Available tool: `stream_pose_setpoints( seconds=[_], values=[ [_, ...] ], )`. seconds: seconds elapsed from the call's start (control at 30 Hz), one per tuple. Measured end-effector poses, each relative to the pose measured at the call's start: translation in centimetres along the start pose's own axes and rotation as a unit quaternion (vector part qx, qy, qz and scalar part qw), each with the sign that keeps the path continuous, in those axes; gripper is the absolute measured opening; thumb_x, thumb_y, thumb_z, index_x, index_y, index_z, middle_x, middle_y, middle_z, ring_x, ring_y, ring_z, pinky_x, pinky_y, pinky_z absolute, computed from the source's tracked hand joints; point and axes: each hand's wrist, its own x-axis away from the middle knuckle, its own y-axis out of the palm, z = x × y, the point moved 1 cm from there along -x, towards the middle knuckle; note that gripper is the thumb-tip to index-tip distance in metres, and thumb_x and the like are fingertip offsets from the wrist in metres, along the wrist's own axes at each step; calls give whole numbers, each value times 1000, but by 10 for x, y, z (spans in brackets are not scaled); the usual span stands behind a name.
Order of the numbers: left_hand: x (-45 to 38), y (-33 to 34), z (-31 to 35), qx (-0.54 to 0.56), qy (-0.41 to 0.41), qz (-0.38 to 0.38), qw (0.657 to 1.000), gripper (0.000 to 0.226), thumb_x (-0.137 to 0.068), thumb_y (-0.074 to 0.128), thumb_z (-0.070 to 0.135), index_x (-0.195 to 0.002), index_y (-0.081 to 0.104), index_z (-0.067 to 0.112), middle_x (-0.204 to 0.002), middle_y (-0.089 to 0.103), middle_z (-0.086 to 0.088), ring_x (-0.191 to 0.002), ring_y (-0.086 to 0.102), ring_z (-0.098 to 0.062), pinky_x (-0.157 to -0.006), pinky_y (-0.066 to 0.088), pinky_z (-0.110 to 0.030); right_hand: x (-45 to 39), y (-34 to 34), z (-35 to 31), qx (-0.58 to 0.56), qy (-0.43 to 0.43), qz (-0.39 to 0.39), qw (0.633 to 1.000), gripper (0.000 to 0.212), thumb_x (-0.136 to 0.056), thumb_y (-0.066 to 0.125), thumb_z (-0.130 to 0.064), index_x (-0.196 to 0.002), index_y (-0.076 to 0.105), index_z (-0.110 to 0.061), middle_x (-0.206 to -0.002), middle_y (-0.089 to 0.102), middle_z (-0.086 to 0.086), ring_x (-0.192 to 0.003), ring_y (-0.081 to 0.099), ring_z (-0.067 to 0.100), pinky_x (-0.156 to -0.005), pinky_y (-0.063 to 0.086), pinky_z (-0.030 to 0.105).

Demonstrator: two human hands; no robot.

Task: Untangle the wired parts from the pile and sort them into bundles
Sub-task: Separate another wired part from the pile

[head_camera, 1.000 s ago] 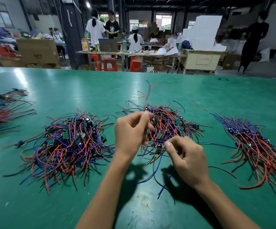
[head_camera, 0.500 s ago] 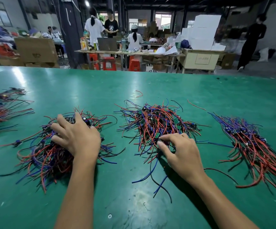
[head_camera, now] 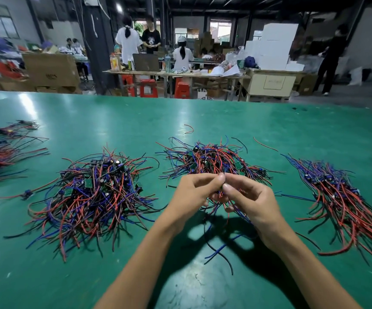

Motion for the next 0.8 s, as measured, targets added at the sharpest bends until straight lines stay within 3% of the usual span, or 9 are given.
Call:
stream_pose_setpoints(
  seconds=[0.07, 0.13, 0.27, 0.4, 0.47, 0.53, 0.67, 0.73, 0.8],
  values=[
    [0, -2, -3, 25, -10, 2, 1000, 22, -96, 65, 34, -109, 77, 20, -93, 78, -2, -80, 67, -8, -63, 42, -19, 1, -1, 1, 17, -21, 7, 1000, 41, -85, 75, -5, -123, 68, -17, -103, 78, 6, -78, 72, 14, -62, 58, 25],
    [0, 1, -4, 52, -4, 14, 999, 23, -95, 68, 26, -115, 75, 15, -98, 79, -3, -80, 69, -4, -65, 45, -16, 1, 0, 2, -1, -24, 12, 1000, 51, -77, 79, -10, -125, 64, -17, -100, 78, 8, -77, 72, 17, -65, 59, 26],
    [-1, 6, -5, 65, 25, 53, 996, 18, -93, 71, 16, -102, 76, 2, -82, 77, 1, -69, 65, 1, -63, 46, -9, 2, 1, 6, -17, -29, -8, 999, 61, -70, 79, -13, -128, 60, -19, -104, 78, 9, -88, 72, 20, -79, 61, 32],
    [-4, -2, -5, 77, 17, 102, 992, 15, -92, 72, 21, -91, 80, 8, -82, 76, -5, -76, 65, -11, -75, 52, -23, 2, 6, 8, 21, -41, -19, 999, 58, -75, 81, -6, -128, 62, -20, -105, 78, 4, -103, 72, 13, -86, 57, 24],
    [-5, -12, 3, 118, 38, 154, 980, 14, -91, 72, 20, -87, 81, 9, -86, 77, -7, -79, 71, -17, -79, 57, -29, 3, 8, 5, 20, -23, -24, 999, 52, -78, 82, -16, -126, 63, -23, -103, 79, 2, -102, 74, 17, -80, 58, 25],
    [-6, -30, 10, 144, 88, 238, 957, 12, -93, 71, 17, -86, 80, 12, -83, 78, -5, -75, 75, -19, -73, 60, -26, 4, 7, 4, 89, -27, -11, 996, 43, -82, 84, -24, -121, 66, -28, -99, 79, -4, -97, 74, 13, -77, 56, 25],
    [4, -83, 15, -57, 136, 464, 874, 12, -93, 69, 26, -98, 80, 22, -69, 74, 2, -59, 70, -17, -63, 57, -27, 6, -1, 9, 349, -91, 66, 930, 35, -83, 81, -21, -111, 67, -36, -90, 74, -19, -84, 62, 5, -73, 44, 17],
    [12, -106, 9, -180, 98, 503, 840, 20, -93, 65, 28, -97, 81, 15, -70, 73, -8, -62, 65, -25, -66, 53, -33, 6, -3, 11, 445, -90, 103, 885, 36, -82, 79, -25, -113, 65, -36, -94, 69, -19, -90, 56, 9, -77, 45, 26],
    [18, -120, 2, -292, 32, 495, 818, 21, -94, 64, 22, -98, 79, 9, -83, 73, -17, -79, 66, -34, -74, 52, -39, 5, -7, 13, 503, -68, 127, 852, 38, -83, 78, -33, -118, 63, -34, -101, 65, -14, -100, 55, 15, -83, 47, 32]
  ],
)
